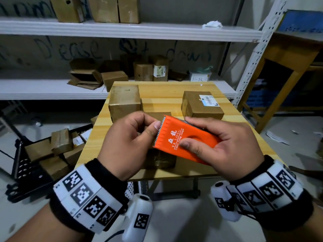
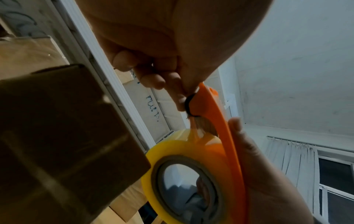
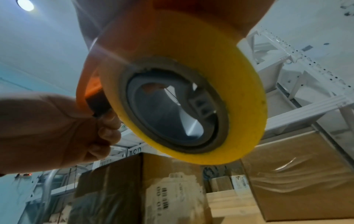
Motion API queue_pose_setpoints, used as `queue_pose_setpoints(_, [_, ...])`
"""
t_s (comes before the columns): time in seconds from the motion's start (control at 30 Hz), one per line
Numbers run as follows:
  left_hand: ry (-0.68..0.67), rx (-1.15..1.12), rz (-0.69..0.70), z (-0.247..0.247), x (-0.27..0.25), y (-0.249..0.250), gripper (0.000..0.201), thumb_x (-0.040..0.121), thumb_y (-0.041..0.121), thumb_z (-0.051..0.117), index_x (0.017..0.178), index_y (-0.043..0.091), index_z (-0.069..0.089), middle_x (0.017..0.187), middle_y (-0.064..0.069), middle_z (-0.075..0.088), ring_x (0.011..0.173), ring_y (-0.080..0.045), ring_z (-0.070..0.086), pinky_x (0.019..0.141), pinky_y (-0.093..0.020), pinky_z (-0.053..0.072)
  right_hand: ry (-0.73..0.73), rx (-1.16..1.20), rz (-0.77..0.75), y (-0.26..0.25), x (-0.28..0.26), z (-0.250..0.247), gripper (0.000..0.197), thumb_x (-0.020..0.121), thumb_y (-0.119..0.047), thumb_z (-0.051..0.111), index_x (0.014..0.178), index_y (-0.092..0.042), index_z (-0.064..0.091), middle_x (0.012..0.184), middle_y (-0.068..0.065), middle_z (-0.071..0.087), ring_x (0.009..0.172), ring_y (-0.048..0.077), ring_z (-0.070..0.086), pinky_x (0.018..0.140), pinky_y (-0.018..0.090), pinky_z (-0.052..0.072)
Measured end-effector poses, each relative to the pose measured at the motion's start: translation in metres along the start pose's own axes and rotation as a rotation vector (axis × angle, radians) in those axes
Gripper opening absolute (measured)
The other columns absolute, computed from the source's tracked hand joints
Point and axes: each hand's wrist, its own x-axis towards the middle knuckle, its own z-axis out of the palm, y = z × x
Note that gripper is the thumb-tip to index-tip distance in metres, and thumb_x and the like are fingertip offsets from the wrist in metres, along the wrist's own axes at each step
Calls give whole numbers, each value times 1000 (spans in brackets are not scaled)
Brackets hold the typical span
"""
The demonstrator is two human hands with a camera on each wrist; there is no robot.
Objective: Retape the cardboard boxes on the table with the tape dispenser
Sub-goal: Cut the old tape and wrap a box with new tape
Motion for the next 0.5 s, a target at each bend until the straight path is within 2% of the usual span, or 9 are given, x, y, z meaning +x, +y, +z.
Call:
queue_pose_setpoints(0.07, [25, 26, -7, 4, -1, 1, 15, 97, 28, 68, 82, 26, 70, 73, 10, 73, 64, -2, 64, 59, -18, 47, -25, -10, 6, 1, 3, -5, 61, 79, -74, 68, 125, -35, 74, 114, -28, 71, 101, -10, 70, 85, 8, 54])
queue_pose_setpoints(0.17, [89, 58, 8, 7, -3, 2, 14, 95, 26, 70, 81, 26, 71, 75, 13, 73, 65, -1, 65, 59, -13, 46, -47, -13, 0, 4, 8, -14, 58, 76, -72, 70, 123, -38, 74, 109, -39, 62, 104, -19, 64, 86, 0, 46])
queue_pose_setpoints(0.33, [166, 64, -33, -4, 6, -1, 14, 97, 22, 69, 84, 21, 73, 76, 17, 75, 68, 3, 68, 60, -7, 45, -74, -56, 52, 18, 12, -26, 62, 73, -77, 69, 123, -40, 74, 108, -40, 62, 103, -20, 63, 87, 0, 46])
queue_pose_setpoints(0.5, [136, 67, -71, -9, 8, -8, 16, 98, 25, 68, 83, 21, 73, 79, 16, 75, 76, -1, 69, 64, -7, 46, -85, -56, 121, 30, 9, -28, 59, 71, -79, 72, 119, -44, 75, 105, -38, 66, 103, -17, 64, 88, 4, 48])
